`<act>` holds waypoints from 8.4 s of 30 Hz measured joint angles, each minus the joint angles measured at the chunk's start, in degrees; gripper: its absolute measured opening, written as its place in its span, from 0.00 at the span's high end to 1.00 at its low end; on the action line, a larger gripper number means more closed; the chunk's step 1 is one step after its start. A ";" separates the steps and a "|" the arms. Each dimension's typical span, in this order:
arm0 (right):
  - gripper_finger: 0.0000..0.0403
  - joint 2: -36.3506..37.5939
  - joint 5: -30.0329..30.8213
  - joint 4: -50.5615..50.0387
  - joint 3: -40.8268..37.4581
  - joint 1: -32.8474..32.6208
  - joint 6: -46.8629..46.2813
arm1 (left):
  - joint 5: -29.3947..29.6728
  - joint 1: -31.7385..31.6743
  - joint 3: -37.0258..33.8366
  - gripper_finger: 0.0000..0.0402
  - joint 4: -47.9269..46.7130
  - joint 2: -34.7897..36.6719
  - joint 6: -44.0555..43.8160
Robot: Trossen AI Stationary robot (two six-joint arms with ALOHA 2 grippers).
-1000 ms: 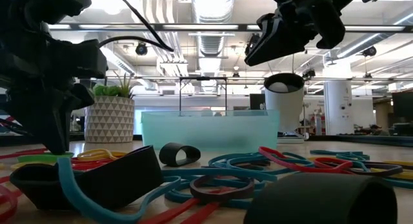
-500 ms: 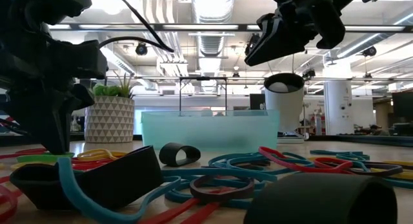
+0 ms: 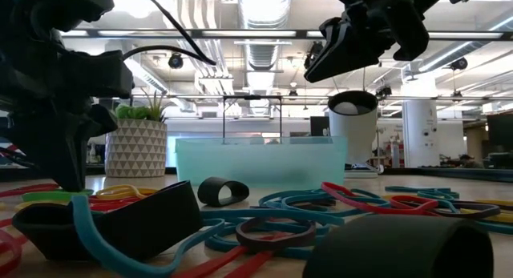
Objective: Pick and place rubber bands into bin
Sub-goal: Put the red rubber band into the green bin, then put the green rubber band into the green bin
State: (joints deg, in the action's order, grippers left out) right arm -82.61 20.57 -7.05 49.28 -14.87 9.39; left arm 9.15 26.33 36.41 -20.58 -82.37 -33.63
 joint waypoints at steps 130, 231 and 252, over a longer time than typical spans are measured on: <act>0.86 -0.04 -0.03 -6.65 -2.21 -2.22 -11.95 | 40.18 -13.14 23.00 0.99 4.77 3.68 46.94; 0.86 -0.02 0.43 -5.61 -6.68 -5.86 -13.49 | -9.80 0.09 13.33 0.86 -10.37 -1.99 0.59; 0.86 -0.02 0.45 -4.49 -6.73 -5.86 -13.92 | -9.57 2.75 8.64 0.86 -4.98 -2.25 -3.74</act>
State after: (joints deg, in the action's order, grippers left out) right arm -82.63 21.02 -11.54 42.55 -20.73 -4.53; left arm -0.43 29.08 45.06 -25.56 -84.62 -37.36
